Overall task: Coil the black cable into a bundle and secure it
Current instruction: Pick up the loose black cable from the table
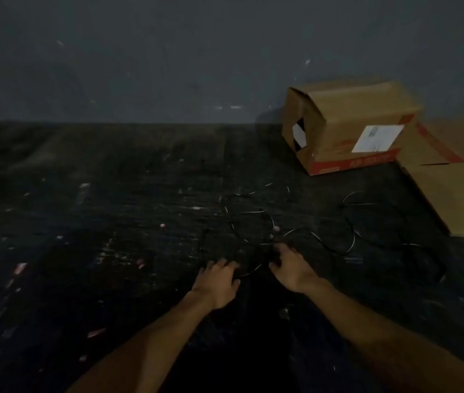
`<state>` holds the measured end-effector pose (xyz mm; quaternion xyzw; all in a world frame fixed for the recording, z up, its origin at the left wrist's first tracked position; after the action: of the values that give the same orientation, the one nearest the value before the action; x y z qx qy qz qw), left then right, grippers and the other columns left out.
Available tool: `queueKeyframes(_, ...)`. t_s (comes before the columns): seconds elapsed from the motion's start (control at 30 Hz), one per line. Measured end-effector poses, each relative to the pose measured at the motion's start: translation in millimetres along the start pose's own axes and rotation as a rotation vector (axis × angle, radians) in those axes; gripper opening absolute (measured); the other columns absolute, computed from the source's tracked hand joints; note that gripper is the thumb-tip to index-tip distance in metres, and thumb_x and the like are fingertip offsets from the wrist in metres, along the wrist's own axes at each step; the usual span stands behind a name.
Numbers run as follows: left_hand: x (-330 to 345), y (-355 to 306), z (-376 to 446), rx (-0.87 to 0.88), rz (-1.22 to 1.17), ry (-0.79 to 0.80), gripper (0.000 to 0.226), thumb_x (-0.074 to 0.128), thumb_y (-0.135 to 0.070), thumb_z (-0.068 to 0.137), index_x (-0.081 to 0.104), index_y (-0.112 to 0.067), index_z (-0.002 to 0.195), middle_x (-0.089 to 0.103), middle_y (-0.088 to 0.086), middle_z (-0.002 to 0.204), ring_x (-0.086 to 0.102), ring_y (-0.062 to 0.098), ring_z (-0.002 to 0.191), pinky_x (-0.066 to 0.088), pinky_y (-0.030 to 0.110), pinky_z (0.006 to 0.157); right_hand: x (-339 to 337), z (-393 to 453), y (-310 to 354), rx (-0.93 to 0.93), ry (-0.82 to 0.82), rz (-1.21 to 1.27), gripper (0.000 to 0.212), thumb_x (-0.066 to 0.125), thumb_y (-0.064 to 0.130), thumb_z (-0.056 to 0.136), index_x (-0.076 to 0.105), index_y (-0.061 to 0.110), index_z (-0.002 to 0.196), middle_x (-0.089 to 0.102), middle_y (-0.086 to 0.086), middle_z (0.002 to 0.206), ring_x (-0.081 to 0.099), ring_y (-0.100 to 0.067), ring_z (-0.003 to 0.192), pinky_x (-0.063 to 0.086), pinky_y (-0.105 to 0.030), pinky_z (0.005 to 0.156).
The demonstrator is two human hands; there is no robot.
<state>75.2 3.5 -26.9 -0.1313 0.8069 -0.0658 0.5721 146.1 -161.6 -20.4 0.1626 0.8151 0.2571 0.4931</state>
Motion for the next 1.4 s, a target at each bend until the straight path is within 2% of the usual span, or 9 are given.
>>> queueKeyframes(0.13, 11, -4, 2, 0.023, 0.103, -0.080, 0.036, 0.050, -0.036, 0.094, 0.050, -0.026, 0.129, 0.042, 0.005, 0.135, 0.037, 0.030, 0.123, 0.037, 0.047, 0.101, 15, 15, -14, 0.242, -0.069, 0.376, 0.031, 0.060, 0.027, 0.090, 0.067, 0.008, 0.113, 0.069, -0.015, 0.106, 0.064, -0.031, 0.095, 0.048, -0.034, 0.080)
queueKeyframes(0.37, 17, -19, 2, 0.128, 0.182, -0.151, 0.025, 0.045, -0.023, 0.092, 0.055, -0.022, 0.115, 0.051, 0.003, 0.124, 0.042, 0.029, 0.112, 0.037, 0.046, 0.091, 22, 22, -21, 0.422, -0.019, 0.631, 0.017, 0.058, 0.024, 0.093, 0.066, 0.012, 0.101, 0.062, -0.006, 0.083, 0.053, -0.017, 0.065, 0.039, -0.026, 0.053)
queueKeyframes(0.5, 21, -22, -1, 0.179, 0.132, -0.148, 0.021, 0.045, -0.023, 0.092, 0.053, -0.025, 0.112, 0.056, 0.000, 0.118, 0.045, 0.026, 0.109, 0.036, 0.044, 0.088, 22, 11, -23, 0.450, -0.020, 0.848, 0.013, 0.049, 0.026, 0.098, 0.058, 0.020, 0.091, 0.068, -0.002, 0.075, 0.059, -0.015, 0.064, 0.039, -0.027, 0.055)
queueKeyframes(0.7, 12, -26, -11, 0.227, 0.026, -0.137, 0.016, 0.048, -0.019, 0.091, 0.051, -0.027, 0.104, 0.060, -0.002, 0.111, 0.054, 0.022, 0.104, 0.037, 0.038, 0.087, -7, -14, -8, 0.338, -0.109, 1.247, 0.024, 0.046, 0.029, 0.100, 0.062, 0.015, 0.088, 0.062, -0.005, 0.068, 0.061, -0.020, 0.067, 0.055, -0.037, 0.070)
queueKeyframes(0.8, 6, -36, -18, 0.253, 0.007, -0.128, 0.015, 0.048, -0.019, 0.092, 0.052, -0.025, 0.105, 0.061, 0.001, 0.112, 0.056, 0.023, 0.104, 0.038, 0.037, 0.089, -32, -26, 9, 0.251, -0.124, 1.342, 0.027, 0.044, 0.027, 0.101, 0.062, 0.014, 0.086, 0.057, -0.005, 0.066, 0.056, -0.020, 0.065, 0.054, -0.039, 0.071)
queueKeyframes(0.93, -4, -50, -29, 0.287, -0.028, -0.124, 0.014, 0.047, -0.020, 0.094, 0.053, -0.021, 0.107, 0.060, 0.003, 0.114, 0.058, 0.024, 0.101, 0.043, 0.034, 0.084, -76, -45, 33, 0.103, -0.218, 1.285, 0.025, 0.040, 0.024, 0.102, 0.061, 0.014, 0.093, 0.050, -0.003, 0.065, 0.051, -0.015, 0.058, 0.049, -0.029, 0.055)
queueKeyframes(1.07, -14, -58, -39, 0.294, -0.082, -0.136, 0.013, 0.047, -0.026, 0.094, 0.053, -0.023, 0.105, 0.061, 0.002, 0.112, 0.059, 0.023, 0.100, 0.048, 0.035, 0.084, -114, -66, 54, -0.105, -0.273, 1.038, 0.027, 0.037, 0.022, 0.103, 0.061, 0.012, 0.093, 0.044, -0.003, 0.067, 0.042, -0.012, 0.054, 0.042, -0.017, 0.036)
queueKeyframes(1.23, -60, -67, -40, 0.318, -0.201, -0.233, 0.009, 0.049, -0.033, 0.091, 0.054, -0.031, 0.097, 0.063, -0.004, 0.104, 0.061, 0.015, 0.091, 0.052, 0.036, 0.082, -140, -91, 78, -0.352, -0.289, 0.688, 0.027, 0.041, 0.020, 0.101, 0.062, 0.016, 0.085, 0.048, 0.006, 0.064, 0.042, -0.008, 0.057, 0.037, -0.021, 0.052)
queueKeyframes(1.4, -147, -64, -37, 0.253, -0.712, -0.369, 0.022, 0.042, -0.039, 0.099, 0.059, -0.038, 0.085, 0.067, -0.007, 0.083, 0.064, 0.002, 0.069, 0.049, 0.022, 0.063, -156, -116, 98, -0.517, -0.273, 0.447, 0.024, 0.044, 0.020, 0.100, 0.063, 0.013, 0.087, 0.056, 0.000, 0.073, 0.048, -0.009, 0.066, 0.041, -0.027, 0.065)
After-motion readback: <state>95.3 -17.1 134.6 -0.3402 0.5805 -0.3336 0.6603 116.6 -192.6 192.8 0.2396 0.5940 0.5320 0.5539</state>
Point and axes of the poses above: each hand's wrist, its own z-axis towards the middle knuckle, its own x-axis out of the palm, y = z × x, the point moved 8 cm from there along z, towards the middle knuckle
